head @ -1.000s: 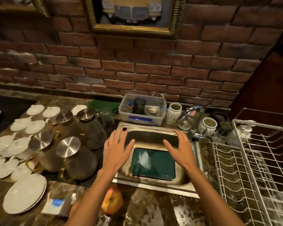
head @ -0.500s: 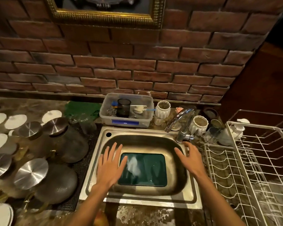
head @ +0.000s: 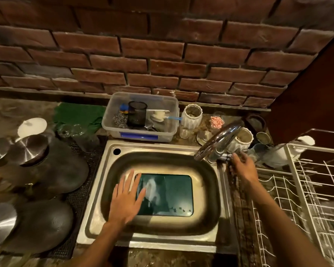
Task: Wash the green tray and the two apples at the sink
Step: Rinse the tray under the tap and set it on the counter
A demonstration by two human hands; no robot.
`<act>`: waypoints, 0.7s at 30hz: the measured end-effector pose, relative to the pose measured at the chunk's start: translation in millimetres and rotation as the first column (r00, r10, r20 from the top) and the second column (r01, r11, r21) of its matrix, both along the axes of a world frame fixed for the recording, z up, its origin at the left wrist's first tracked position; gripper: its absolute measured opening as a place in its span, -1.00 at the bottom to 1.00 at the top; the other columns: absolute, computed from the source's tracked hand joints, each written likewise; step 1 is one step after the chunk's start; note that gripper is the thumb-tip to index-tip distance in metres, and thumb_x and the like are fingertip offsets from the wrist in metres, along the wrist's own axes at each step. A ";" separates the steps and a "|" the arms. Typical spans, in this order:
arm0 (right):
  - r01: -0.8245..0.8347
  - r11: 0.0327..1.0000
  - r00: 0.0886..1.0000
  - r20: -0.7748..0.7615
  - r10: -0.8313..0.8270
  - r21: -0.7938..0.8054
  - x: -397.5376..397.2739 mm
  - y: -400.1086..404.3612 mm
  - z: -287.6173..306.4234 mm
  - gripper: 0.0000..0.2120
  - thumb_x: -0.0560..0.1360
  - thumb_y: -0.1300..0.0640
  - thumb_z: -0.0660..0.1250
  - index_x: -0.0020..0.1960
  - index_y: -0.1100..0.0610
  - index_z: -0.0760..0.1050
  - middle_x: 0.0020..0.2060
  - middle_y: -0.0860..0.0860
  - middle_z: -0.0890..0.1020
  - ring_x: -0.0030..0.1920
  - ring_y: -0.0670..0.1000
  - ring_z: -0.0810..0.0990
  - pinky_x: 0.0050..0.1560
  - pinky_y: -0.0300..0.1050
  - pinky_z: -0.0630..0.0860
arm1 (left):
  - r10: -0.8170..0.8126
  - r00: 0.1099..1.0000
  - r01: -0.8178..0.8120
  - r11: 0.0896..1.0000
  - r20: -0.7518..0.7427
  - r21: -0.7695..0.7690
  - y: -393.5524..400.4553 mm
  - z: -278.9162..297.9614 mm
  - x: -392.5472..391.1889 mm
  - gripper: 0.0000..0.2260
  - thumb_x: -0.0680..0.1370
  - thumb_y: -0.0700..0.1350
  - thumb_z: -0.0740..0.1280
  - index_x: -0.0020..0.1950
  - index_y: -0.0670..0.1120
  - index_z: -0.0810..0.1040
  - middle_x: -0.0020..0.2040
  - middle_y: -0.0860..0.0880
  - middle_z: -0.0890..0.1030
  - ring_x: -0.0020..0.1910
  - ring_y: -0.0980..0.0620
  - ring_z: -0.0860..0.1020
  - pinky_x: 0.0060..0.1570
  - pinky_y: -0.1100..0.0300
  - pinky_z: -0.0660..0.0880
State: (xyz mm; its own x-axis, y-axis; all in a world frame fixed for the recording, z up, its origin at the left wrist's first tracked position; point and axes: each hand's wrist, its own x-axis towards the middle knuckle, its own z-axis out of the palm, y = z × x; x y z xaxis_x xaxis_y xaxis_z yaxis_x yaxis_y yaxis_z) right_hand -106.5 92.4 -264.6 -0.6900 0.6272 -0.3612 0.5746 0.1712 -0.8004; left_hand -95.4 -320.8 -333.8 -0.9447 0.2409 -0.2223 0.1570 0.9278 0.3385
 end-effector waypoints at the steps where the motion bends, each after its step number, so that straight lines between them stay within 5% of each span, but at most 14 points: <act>1: 0.005 0.999 1.000 -0.008 -0.006 -0.053 -6.5 3.2 -4.2 -0.49 0.60 -0.07 0.29 0.46 0.13 0.36 0.21 0.25 0.61 0.05 0.12 0.66 0.11 0.10 0.62 | 0.007 1.000 -0.007 1.000 0.010 0.002 0.9 -3.3 -0.7 -0.36 0.56 0.38 -0.27 0.60 0.19 -0.16 0.64 0.06 -0.07 0.62 -0.05 -0.06 0.57 -0.11 0.04; 4: -0.050 0.995 0.998 0.032 0.053 -0.081 -21.8 11.0 -17.1 -0.55 0.62 -0.05 0.26 0.40 0.21 0.43 0.16 0.25 0.63 -0.19 -0.01 0.66 -0.19 -0.13 0.64 | 0.037 0.998 -0.037 0.999 0.050 -0.002 1.9 -12.7 -2.8 -0.39 0.56 0.33 -0.21 0.60 0.22 -0.18 0.65 0.06 -0.08 0.63 -0.03 -0.08 0.58 -0.12 0.04; 10: -0.013 0.999 0.993 0.117 0.009 0.031 -37.2 19.0 -38.8 -0.62 0.65 -0.06 0.17 0.09 0.24 0.58 -0.01 0.25 0.70 -0.05 0.19 0.70 0.11 0.17 0.60 | 0.060 0.992 -0.063 0.998 0.108 0.023 0.3 -24.1 -1.7 -0.41 0.56 0.34 -0.26 0.58 0.22 -0.22 0.65 0.09 -0.08 0.63 0.03 -0.11 0.59 -0.10 0.00; 13: 0.016 0.998 0.999 0.053 -0.013 -0.063 -35.7 16.9 -43.5 -0.71 0.66 0.03 0.19 -0.11 0.14 0.55 -0.14 0.21 0.71 -0.12 0.16 0.71 0.09 0.22 0.61 | 0.102 0.988 -0.105 0.994 0.119 0.022 -3.4 -25.4 0.0 -0.36 0.56 0.35 -0.23 0.62 0.18 -0.09 0.65 0.09 -0.03 0.63 -0.01 -0.04 0.59 -0.06 0.01; 21: 0.096 0.946 0.994 -0.026 -0.109 -0.309 -33.8 16.2 -40.7 -0.70 0.67 0.14 0.18 0.18 0.36 0.51 -0.02 0.22 0.66 -0.14 0.06 0.69 -0.25 -0.26 0.68 | 0.090 0.985 -0.097 0.994 0.148 0.042 -6.5 -29.6 1.8 -0.35 0.55 0.38 -0.25 0.62 0.20 -0.08 0.65 0.12 -0.02 0.62 0.02 -0.07 0.58 -0.07 0.03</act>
State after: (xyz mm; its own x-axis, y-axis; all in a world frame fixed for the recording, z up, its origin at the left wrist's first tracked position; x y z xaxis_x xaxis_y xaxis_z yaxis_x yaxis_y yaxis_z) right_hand -140.3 108.6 -305.3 -0.6469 0.5588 -0.5190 0.5405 -0.1442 -0.8289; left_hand -93.7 -327.3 -363.5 -0.9219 0.1674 -0.3493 0.0161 0.9177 0.3971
